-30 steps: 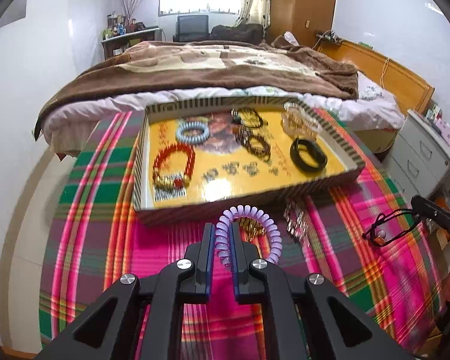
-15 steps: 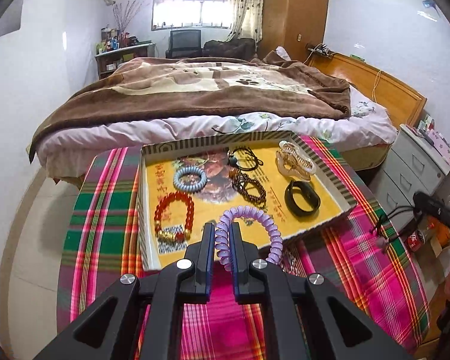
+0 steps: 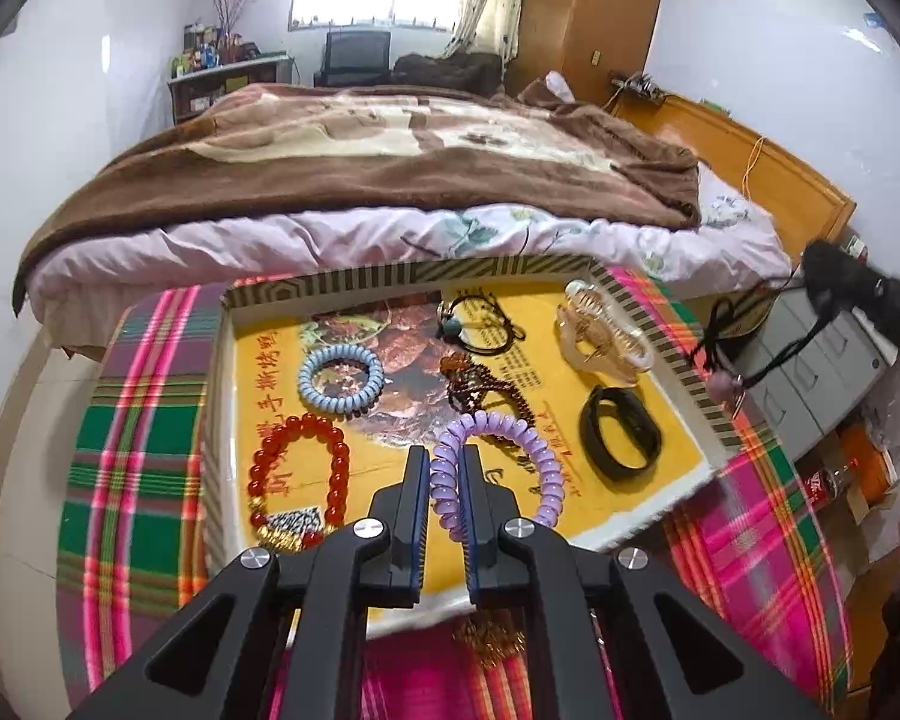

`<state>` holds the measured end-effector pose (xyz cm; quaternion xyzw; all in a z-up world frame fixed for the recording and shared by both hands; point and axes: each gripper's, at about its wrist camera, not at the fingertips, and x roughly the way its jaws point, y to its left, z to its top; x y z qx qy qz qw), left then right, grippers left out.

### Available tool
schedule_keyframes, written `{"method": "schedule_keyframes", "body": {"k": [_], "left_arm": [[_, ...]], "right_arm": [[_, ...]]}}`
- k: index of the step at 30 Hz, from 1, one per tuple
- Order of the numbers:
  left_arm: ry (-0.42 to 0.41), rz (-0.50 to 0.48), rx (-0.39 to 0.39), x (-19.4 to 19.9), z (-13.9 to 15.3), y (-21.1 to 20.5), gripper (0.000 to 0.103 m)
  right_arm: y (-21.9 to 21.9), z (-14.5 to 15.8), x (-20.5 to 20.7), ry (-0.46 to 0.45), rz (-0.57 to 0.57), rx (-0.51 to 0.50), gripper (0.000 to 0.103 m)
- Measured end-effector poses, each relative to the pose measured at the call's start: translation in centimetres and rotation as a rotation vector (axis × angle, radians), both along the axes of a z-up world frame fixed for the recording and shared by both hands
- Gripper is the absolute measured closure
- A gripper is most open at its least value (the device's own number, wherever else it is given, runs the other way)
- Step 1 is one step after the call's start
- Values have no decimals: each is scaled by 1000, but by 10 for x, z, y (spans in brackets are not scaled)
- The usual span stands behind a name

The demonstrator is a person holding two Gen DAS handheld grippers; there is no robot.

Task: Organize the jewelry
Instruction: 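Carry the coil bracelet and hair tie over the yellow box, then lower both items into the box and open both grippers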

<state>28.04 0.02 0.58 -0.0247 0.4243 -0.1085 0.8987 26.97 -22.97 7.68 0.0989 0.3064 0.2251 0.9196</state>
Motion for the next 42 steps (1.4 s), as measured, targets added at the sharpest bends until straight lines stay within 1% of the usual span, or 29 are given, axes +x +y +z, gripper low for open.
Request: {"method": "schedule_keyframes", "body": {"k": [3, 6, 8, 9, 11, 15, 16, 17, 19, 20, 21, 29, 32, 35, 38, 42], "left_arm": [[31, -3, 17, 13, -14, -3, 94], [51, 2, 16, 22, -25, 0, 94], [66, 3, 35, 27, -33, -1, 94], [76, 4, 29, 29, -36, 0, 94], [87, 3, 9, 32, -41, 2, 94], [116, 17, 18, 37, -48, 5, 93], [113, 17, 20, 37, -48, 5, 93], [106, 17, 18, 36, -48, 7, 91], [93, 31, 10, 34, -45, 11, 71], [87, 40, 1, 32, -43, 15, 52], [77, 44, -11, 29, -40, 18, 44], [16, 84, -39, 10, -17, 40, 44], [-5, 100, -27, 3, -9, 49, 44], [-22, 115, -17, -2, -4, 58, 44], [-21, 135, -21, -1, -4, 68, 44], [-19, 150, -27, -2, -6, 74, 44]], "right_arm": [[6, -7, 13, 12, 4, -8, 96], [10, -14, 25, 31, -3, -13, 96], [10, -16, 32, 38, -7, -16, 96], [11, -17, 35, 39, -8, -17, 96], [13, -19, 40, 42, -9, -21, 96], [20, -23, 52, 53, -6, -43, 96], [24, -24, 55, 55, -3, -49, 96], [28, -24, 58, 57, 1, -55, 96], [36, -24, 65, 61, 10, -63, 96], [40, -24, 68, 62, 16, -66, 96], [44, -25, 71, 65, 21, -67, 96], [96, -37, 105, 127, 110, -71, 96], [118, -44, 118, 147, 144, -54, 96], [129, -51, 129, 167, 162, -5, 96], [135, -62, 140, 199, 154, 20, 96], [136, -81, 153, 260, 112, -37, 96]]}}
